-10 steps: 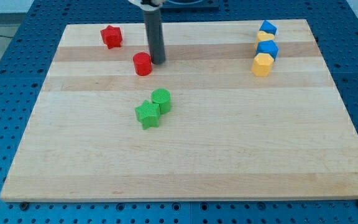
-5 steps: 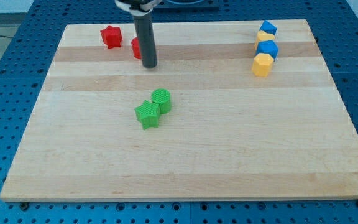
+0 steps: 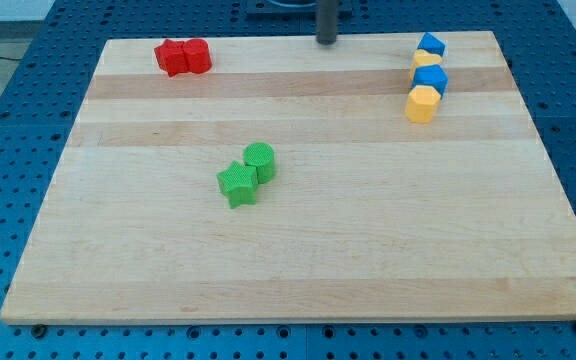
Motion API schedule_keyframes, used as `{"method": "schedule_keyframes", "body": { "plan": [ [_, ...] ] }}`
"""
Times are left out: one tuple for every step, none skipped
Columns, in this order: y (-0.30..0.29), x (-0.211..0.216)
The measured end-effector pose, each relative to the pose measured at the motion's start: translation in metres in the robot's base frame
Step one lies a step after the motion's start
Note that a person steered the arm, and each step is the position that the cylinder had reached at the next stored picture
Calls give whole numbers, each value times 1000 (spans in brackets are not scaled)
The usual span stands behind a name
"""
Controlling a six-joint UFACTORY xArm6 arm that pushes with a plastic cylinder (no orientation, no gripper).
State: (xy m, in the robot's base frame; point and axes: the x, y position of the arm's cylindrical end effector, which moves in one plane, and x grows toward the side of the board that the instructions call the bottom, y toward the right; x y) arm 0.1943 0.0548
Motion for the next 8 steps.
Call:
{"method": "schedule_keyframes", "body": {
  "plan": [
    [95,-3],
    [175,-3],
    [161,28],
    [147,45],
    [86,44],
    [28,45],
    [17,43],
    [123,19]
  ]
}}
